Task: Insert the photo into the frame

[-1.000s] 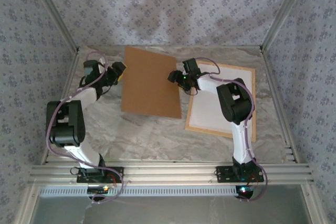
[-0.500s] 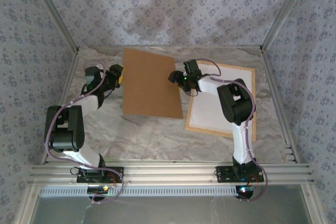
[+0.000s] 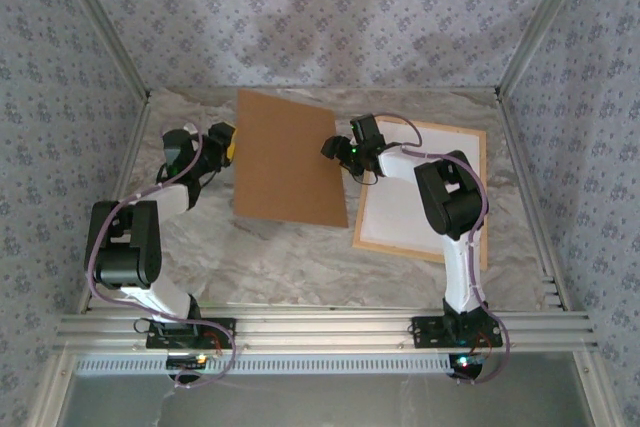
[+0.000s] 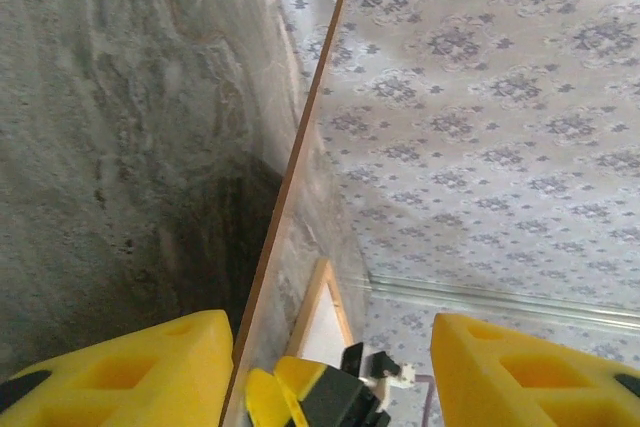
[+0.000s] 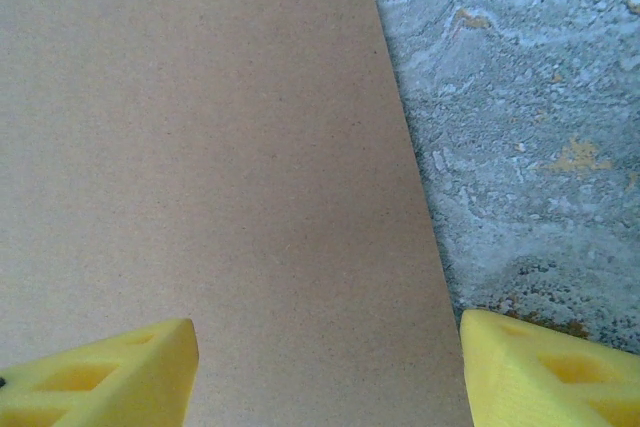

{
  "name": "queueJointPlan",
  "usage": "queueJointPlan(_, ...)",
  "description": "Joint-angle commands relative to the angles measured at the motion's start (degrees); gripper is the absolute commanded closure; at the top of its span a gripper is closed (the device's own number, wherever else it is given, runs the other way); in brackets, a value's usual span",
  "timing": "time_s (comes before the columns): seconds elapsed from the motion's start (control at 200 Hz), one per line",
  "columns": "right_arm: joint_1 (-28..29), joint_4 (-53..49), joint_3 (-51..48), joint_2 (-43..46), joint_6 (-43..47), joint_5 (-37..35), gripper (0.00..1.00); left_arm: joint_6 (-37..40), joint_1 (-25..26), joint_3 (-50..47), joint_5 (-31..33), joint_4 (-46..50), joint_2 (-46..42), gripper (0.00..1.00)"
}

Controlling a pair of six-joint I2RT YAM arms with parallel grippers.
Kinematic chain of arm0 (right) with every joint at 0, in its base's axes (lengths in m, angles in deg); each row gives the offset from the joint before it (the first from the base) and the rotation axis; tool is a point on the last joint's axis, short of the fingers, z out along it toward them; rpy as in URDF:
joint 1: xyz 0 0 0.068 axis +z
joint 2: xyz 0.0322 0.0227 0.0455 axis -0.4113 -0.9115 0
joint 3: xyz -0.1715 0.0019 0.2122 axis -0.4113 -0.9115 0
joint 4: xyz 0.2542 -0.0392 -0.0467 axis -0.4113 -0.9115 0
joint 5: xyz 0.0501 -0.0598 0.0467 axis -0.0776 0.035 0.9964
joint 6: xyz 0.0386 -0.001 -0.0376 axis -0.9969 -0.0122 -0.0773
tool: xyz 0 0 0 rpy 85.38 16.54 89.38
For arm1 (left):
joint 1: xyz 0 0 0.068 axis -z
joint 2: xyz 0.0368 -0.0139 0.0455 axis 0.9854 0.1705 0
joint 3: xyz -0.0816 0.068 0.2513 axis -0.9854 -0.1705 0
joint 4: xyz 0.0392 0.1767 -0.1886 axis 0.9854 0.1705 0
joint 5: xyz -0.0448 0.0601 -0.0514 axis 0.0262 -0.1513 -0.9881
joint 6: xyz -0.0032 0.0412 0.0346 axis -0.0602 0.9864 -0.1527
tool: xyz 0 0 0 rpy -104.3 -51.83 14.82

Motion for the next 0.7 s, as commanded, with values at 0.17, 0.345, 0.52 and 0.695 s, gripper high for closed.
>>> queueJointPlan(0.17, 1.75, -0.48, 0.01, 2.22, -0.6, 9.2, 0.3, 13.56, 2.8, 4.15, -13.51, 13.78, -1.54, 0.48)
queueJointPlan(0.345, 1.22, -2.31, 0.85, 2.35, 1.79, 12.23, 0.3, 16.79, 1.7, 4.91, -17.11, 16.33, -2.25, 0.52)
queueJointPlan(0.52, 0.54, -3.51, 0.84, 2.65, 3.63, 14.52, 0.28, 14.69, 0.88, 3.78, -16.62, 14.97, -4.4, 0.53)
queueJointPlan(0.695, 1.01, 1.05, -1.63, 2.99, 0.37, 16.07, 0.27, 7.53, 2.29, -0.69, -9.37, 7.31, -7.24, 0.54)
